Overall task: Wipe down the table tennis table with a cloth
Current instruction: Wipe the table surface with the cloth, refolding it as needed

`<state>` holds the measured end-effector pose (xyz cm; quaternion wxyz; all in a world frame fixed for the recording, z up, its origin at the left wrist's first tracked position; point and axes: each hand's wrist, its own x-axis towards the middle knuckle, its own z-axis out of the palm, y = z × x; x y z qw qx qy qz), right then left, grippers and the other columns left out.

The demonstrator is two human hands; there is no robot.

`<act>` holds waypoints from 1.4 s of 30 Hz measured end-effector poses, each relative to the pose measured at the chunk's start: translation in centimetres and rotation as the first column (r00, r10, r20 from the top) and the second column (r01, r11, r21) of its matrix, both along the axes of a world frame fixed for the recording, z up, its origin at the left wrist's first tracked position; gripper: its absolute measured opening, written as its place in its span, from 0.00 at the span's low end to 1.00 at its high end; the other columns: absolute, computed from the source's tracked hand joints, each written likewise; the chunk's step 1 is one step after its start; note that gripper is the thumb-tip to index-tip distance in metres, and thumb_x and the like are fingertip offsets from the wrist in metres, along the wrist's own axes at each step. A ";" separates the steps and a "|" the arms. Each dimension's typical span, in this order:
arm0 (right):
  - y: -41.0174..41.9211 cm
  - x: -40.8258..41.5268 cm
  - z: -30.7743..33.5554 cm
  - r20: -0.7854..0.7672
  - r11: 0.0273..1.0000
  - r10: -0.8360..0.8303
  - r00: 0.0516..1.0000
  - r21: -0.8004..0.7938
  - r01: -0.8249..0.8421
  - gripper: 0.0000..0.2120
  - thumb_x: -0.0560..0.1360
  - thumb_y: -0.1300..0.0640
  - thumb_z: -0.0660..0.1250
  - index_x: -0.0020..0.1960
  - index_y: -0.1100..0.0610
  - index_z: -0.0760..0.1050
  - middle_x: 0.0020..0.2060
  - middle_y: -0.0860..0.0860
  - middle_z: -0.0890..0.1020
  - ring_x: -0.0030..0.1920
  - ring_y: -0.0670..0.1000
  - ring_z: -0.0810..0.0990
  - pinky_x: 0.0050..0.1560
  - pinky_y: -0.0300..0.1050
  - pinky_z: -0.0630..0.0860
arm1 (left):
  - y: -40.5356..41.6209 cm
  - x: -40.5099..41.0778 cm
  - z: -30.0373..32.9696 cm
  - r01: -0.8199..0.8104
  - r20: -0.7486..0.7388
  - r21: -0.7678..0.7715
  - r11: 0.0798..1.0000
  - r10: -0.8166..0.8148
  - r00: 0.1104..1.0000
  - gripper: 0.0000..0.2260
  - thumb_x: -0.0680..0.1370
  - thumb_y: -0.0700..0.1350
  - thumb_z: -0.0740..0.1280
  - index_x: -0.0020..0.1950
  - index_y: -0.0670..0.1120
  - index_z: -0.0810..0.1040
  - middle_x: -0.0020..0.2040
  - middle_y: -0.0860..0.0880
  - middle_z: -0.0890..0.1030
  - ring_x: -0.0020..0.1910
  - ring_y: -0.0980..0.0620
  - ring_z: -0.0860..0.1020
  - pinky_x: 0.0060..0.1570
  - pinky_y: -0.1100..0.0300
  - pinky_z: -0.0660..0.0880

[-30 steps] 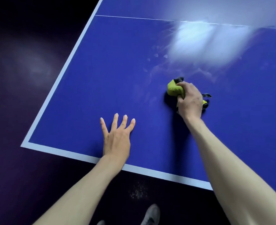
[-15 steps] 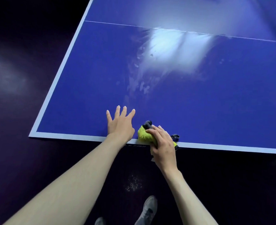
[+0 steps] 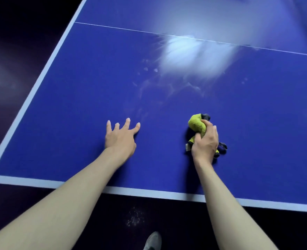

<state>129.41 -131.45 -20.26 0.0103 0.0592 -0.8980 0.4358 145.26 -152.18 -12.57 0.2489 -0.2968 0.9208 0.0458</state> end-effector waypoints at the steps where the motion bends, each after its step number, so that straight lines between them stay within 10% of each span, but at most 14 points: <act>1: 0.1 -2.5 0.0 -0.002 0.999 -0.043 0.999 0.007 0.043 0.26 0.73 0.66 0.62 0.69 0.51 0.75 0.66 0.58 0.78 0.73 0.62 0.71 0.74 0.63 0.64 | 0.0 -0.3 -0.2 0.007 0.014 -0.021 1.000 -0.007 1.000 0.36 0.81 0.41 0.56 0.82 0.63 0.44 0.84 0.51 0.46 0.81 0.42 0.55 0.78 0.36 0.42; 13: -8.8 -19.0 0.2 -0.015 0.987 0.041 0.999 0.155 -0.038 0.24 0.74 0.61 0.63 0.69 0.50 0.75 0.63 0.55 0.79 0.68 0.60 0.74 0.72 0.55 0.65 | 0.3 -0.8 -0.5 -0.109 0.017 0.052 0.993 0.108 0.994 0.42 0.77 0.35 0.57 0.81 0.64 0.39 0.83 0.54 0.39 0.83 0.43 0.46 0.79 0.40 0.41; 23: -10.5 -4.3 0.1 -0.117 0.915 0.395 0.911 0.134 -0.380 0.21 0.72 0.62 0.68 0.63 0.47 0.79 0.59 0.46 0.82 0.62 0.54 0.78 0.64 0.50 0.73 | -2.0 0.6 2.3 -0.262 -0.061 0.475 0.840 0.329 0.942 0.37 0.77 0.33 0.50 0.82 0.62 0.56 0.83 0.57 0.49 0.83 0.44 0.42 0.78 0.45 0.47; 27: -8.5 5.1 0.6 -0.074 0.898 0.423 0.903 0.163 -0.408 0.23 0.71 0.62 0.69 0.63 0.46 0.79 0.65 0.44 0.80 0.67 0.53 0.76 0.69 0.55 0.71 | -3.4 6.1 2.7 -0.304 -0.204 0.404 0.863 0.409 0.890 0.34 0.77 0.34 0.52 0.79 0.60 0.63 0.82 0.55 0.58 0.83 0.41 0.48 0.75 0.46 0.58; 35: -4.2 25.7 1.7 -0.042 0.861 0.499 0.866 0.138 -0.489 0.29 0.67 0.69 0.74 0.64 0.46 0.80 0.70 0.40 0.78 0.76 0.47 0.70 0.79 0.55 0.63 | -5.9 11.4 1.6 -0.162 -0.184 0.272 0.949 0.217 0.959 0.32 0.79 0.36 0.55 0.83 0.53 0.56 0.84 0.49 0.50 0.83 0.50 0.49 0.81 0.45 0.44; 42: -5.7 20.9 1.2 0.041 0.868 0.478 0.877 0.133 -0.479 0.30 0.68 0.67 0.68 0.65 0.44 0.78 0.72 0.40 0.76 0.79 0.47 0.66 0.82 0.52 0.54 | -8.3 13.8 -0.1 -0.194 -0.138 0.177 0.965 0.219 0.966 0.36 0.78 0.35 0.56 0.84 0.54 0.49 0.84 0.54 0.46 0.83 0.49 0.47 0.80 0.42 0.44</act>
